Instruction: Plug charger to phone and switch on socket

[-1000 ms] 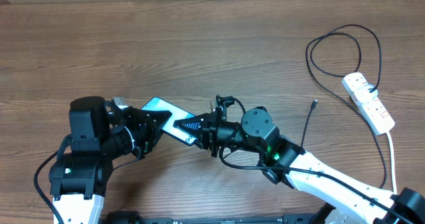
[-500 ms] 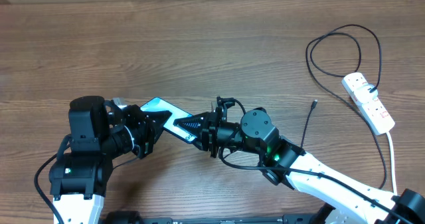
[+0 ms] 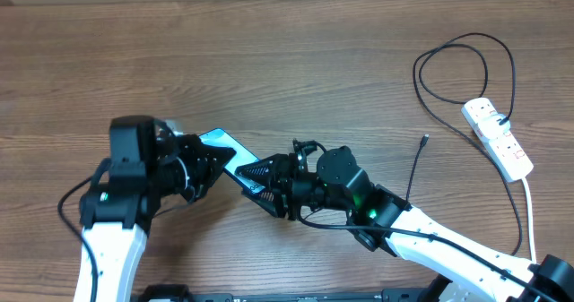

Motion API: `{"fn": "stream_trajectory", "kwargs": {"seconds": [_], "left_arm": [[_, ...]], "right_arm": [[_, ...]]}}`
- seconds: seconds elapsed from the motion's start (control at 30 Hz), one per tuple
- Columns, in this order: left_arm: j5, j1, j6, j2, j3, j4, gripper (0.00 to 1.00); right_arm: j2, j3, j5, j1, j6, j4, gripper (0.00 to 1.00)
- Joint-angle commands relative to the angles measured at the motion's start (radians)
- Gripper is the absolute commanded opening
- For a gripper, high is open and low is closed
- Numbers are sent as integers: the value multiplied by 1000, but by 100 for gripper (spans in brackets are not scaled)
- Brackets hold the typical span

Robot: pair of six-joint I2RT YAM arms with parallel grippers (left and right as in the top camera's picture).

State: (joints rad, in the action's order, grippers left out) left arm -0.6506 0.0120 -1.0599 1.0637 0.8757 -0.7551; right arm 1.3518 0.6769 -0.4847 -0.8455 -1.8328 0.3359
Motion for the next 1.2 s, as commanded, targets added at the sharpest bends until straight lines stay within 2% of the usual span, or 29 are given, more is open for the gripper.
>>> {"fn": "stream_trajectory", "kwargs": {"seconds": [0.0, 0.03, 0.07, 0.1, 0.2, 0.23, 0.3, 0.43, 0.5, 0.57, 0.73, 0.87, 1.03, 1.17], "left_arm": [[-10, 2, 122, 78, 2, 8, 4], [-20, 2, 126, 103, 2, 13, 4], [-23, 2, 140, 126, 2, 21, 4], [-23, 2, 158, 149, 2, 29, 4], [-30, 1, 202, 209, 2, 38, 4], [-49, 0, 216, 225, 2, 38, 4], [-117, 0, 260, 257, 2, 50, 4], [-357, 1, 414, 310, 2, 103, 4], [-472, 1, 489, 333, 2, 113, 4], [-526, 1, 544, 347, 2, 111, 4], [-529, 2, 575, 357, 2, 103, 4], [-528, 2, 576, 357, 2, 105, 4], [-524, 2, 589, 357, 2, 106, 4], [-525, 2, 589, 357, 2, 106, 4]], "right_arm": [[-12, 13, 85, -4, 100, -70, 58], [-12, 13, 138, -4, 175, -106, 64], [-12, 13, 202, -4, 260, -149, 75], [-12, 13, 241, -4, 306, -176, 82], [-12, 13, 372, -3, 468, -274, 98], [-12, 13, 398, -1, 518, -291, 100], [-13, 13, 423, 8, 640, -300, 100], [-18, 20, 441, 47, 896, -309, 100], [-27, 35, 463, 87, 974, -376, 100], [-37, 56, 507, 143, 1013, -477, 100], [-42, 84, 551, 329, 1106, -680, 100], [-39, 84, 555, 517, 1171, -774, 100], [-4, 82, 607, 681, 1276, -769, 84], [74, 82, 722, 728, 1292, -749, 83]]}}
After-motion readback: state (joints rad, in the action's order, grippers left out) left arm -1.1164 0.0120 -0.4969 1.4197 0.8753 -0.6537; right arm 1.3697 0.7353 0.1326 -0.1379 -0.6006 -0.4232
